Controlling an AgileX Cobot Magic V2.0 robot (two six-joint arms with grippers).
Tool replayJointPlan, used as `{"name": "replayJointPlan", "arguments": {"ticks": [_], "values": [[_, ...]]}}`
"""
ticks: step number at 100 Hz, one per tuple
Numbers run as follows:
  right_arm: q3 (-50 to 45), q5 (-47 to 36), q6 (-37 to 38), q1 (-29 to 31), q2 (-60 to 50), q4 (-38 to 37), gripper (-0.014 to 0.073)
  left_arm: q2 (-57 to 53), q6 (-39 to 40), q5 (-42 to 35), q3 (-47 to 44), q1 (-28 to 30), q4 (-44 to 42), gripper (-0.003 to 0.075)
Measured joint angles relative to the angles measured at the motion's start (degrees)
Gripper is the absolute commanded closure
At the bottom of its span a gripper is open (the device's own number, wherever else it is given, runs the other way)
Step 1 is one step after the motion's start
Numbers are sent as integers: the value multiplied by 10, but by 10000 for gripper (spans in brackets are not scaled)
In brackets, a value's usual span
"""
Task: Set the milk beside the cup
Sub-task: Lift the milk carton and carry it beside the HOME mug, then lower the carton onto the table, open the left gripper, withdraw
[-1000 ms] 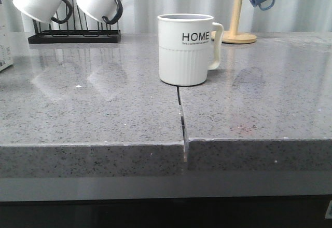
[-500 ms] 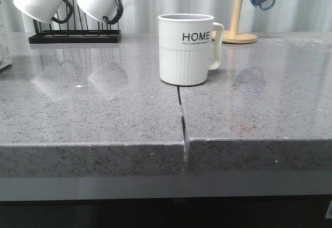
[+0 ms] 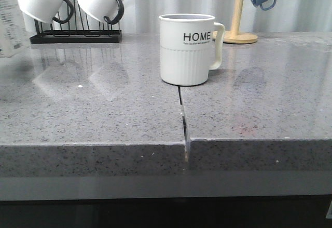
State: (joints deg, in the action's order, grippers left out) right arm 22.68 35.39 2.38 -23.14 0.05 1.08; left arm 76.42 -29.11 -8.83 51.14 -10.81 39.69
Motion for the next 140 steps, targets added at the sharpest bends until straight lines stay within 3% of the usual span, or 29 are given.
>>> {"name": "replayJointPlan", "arguments": {"ticks": [15,29,65,104,111,118,135,140], "values": [[0,0,0,0,0,0,652,0,-126,-45,-2,-73,131,718],[0,0,0,0,0,0,652,0,-193,-115,-2,-152,215,718],[0,0,0,0,0,0,652,64,-212,-235,9,-304,306,718],[0,0,0,0,0,0,652,121,-212,-254,52,-358,325,706],[0,0,0,0,0,0,652,125,-212,-254,52,-359,327,653],[0,0,0,0,0,0,652,125,-212,-251,53,-359,325,547],[0,0,0,0,0,0,652,126,-212,-242,53,-359,321,112],[0,0,0,0,0,0,652,126,-212,-242,53,-359,328,27]]}}
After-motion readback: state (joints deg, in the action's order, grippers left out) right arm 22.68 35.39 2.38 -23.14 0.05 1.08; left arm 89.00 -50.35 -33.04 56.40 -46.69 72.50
